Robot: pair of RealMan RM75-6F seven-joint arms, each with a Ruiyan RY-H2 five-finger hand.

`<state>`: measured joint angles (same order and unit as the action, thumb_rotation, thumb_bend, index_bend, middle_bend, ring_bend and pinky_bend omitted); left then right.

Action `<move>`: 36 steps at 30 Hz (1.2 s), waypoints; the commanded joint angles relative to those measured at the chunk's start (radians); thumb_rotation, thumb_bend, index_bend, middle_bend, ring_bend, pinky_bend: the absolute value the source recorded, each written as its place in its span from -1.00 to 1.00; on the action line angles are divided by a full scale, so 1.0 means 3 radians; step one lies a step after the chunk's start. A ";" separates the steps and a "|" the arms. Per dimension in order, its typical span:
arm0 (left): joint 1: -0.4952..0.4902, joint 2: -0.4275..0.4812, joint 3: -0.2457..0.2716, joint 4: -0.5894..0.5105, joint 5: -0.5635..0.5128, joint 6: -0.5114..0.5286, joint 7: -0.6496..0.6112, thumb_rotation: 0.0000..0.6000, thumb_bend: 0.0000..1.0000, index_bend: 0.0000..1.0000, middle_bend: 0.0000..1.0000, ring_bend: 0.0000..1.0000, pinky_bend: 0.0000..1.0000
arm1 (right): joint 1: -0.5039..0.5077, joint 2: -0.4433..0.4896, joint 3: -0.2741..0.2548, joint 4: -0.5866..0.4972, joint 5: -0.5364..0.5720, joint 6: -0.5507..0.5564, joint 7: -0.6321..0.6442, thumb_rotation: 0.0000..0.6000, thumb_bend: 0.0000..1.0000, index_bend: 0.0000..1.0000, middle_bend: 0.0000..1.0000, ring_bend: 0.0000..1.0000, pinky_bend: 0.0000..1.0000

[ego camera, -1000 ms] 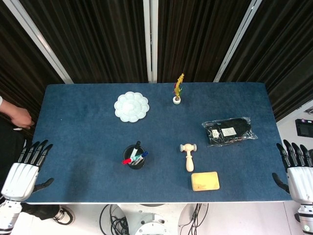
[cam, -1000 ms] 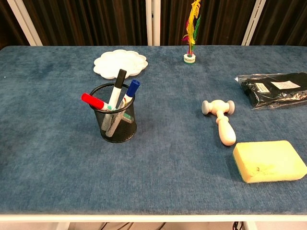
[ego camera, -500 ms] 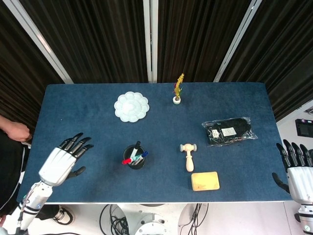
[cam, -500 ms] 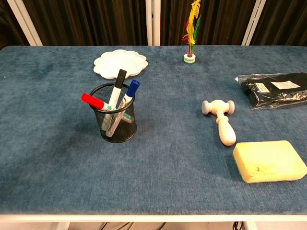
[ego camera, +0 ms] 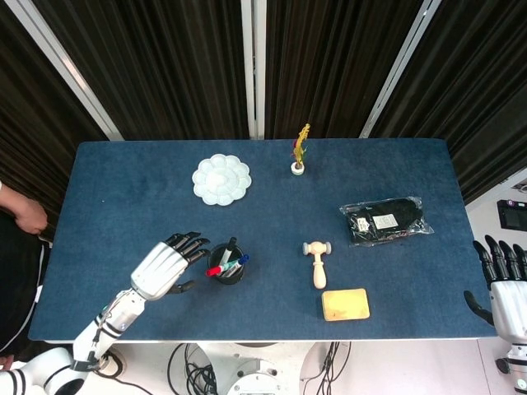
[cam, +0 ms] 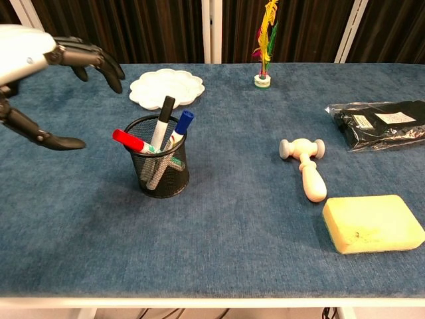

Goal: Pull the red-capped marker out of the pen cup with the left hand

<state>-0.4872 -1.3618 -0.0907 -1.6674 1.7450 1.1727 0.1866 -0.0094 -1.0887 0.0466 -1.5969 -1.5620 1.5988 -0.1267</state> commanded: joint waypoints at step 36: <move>-0.0275 -0.0361 0.0112 0.0289 -0.0333 -0.0082 -0.0212 1.00 -0.39 -0.06 -0.50 -0.67 -0.44 | -0.0006 -0.0033 0.0040 0.0145 0.0107 -0.0052 0.0191 1.00 -0.69 -1.00 -1.00 -1.00 -1.00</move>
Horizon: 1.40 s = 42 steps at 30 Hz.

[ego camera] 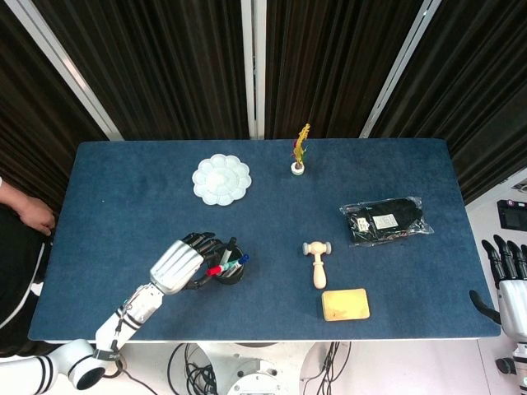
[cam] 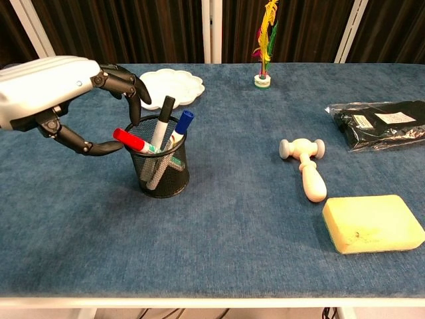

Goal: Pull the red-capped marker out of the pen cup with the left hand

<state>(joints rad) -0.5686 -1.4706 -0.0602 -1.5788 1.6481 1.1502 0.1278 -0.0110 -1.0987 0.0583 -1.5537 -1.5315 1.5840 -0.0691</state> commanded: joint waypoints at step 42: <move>-0.0039 0.0301 -0.0001 -0.0451 -0.0141 0.0093 -0.0028 1.00 -0.25 0.18 -0.49 -0.67 -0.44 | -0.0010 0.0007 0.0005 0.0020 0.0021 -0.0006 0.0038 1.00 -0.71 -1.00 -1.00 -1.00 -1.00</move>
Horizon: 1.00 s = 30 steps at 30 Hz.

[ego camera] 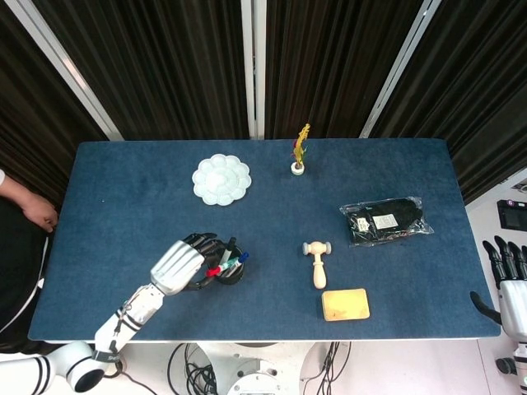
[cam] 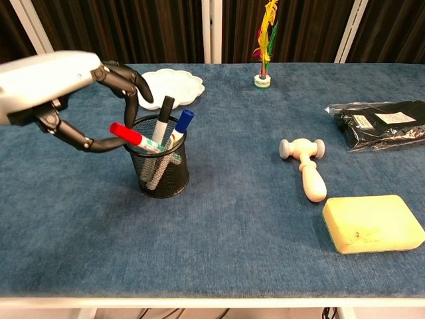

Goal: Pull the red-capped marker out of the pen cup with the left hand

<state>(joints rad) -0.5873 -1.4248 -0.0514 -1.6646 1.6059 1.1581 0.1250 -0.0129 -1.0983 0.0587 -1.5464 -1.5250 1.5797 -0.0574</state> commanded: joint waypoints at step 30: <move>0.0088 0.0201 -0.0286 0.0384 -0.0777 -0.0004 -0.0327 1.00 -0.18 0.26 -0.44 -0.65 -0.43 | 0.0025 -0.0010 -0.0001 -0.0083 -0.0033 -0.0007 -0.0129 1.00 -0.71 -1.00 -1.00 -1.00 -1.00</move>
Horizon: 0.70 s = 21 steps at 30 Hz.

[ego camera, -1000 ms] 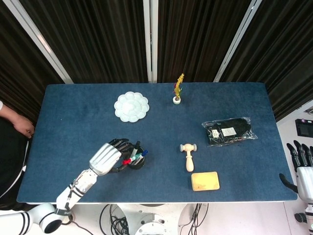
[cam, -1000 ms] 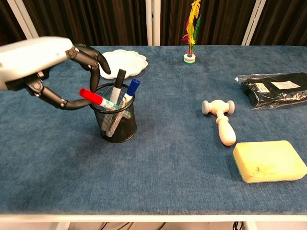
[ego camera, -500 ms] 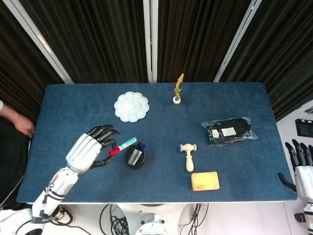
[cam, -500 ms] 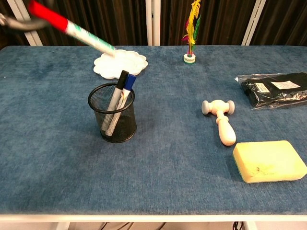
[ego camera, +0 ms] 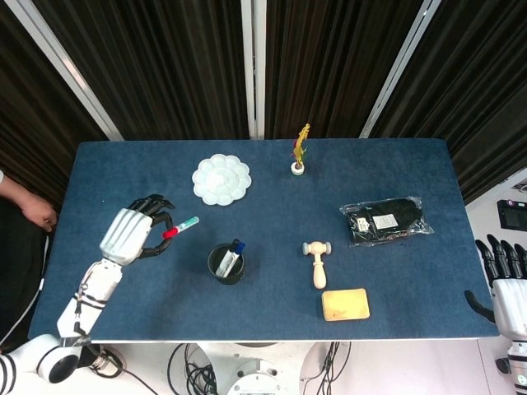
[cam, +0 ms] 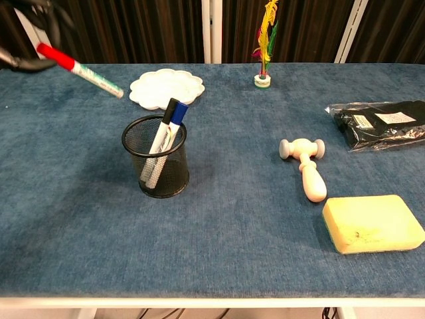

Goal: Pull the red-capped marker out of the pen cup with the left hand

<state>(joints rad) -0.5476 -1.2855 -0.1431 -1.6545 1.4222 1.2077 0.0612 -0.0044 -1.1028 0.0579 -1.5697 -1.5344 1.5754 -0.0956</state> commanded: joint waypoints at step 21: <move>0.0377 -0.0245 0.0241 0.0823 0.0051 0.0360 -0.0171 1.00 -0.70 -0.93 -0.72 -0.92 -0.65 | 0.0000 0.0018 -0.0008 0.0000 -0.0007 -0.0010 0.0048 1.00 -0.71 -1.00 -1.00 -1.00 -1.00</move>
<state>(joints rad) -0.4518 -1.3763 -0.0835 -1.3957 1.4299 1.2985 -0.0081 -0.0045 -1.0973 0.0555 -1.5696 -1.5365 1.5725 -0.0808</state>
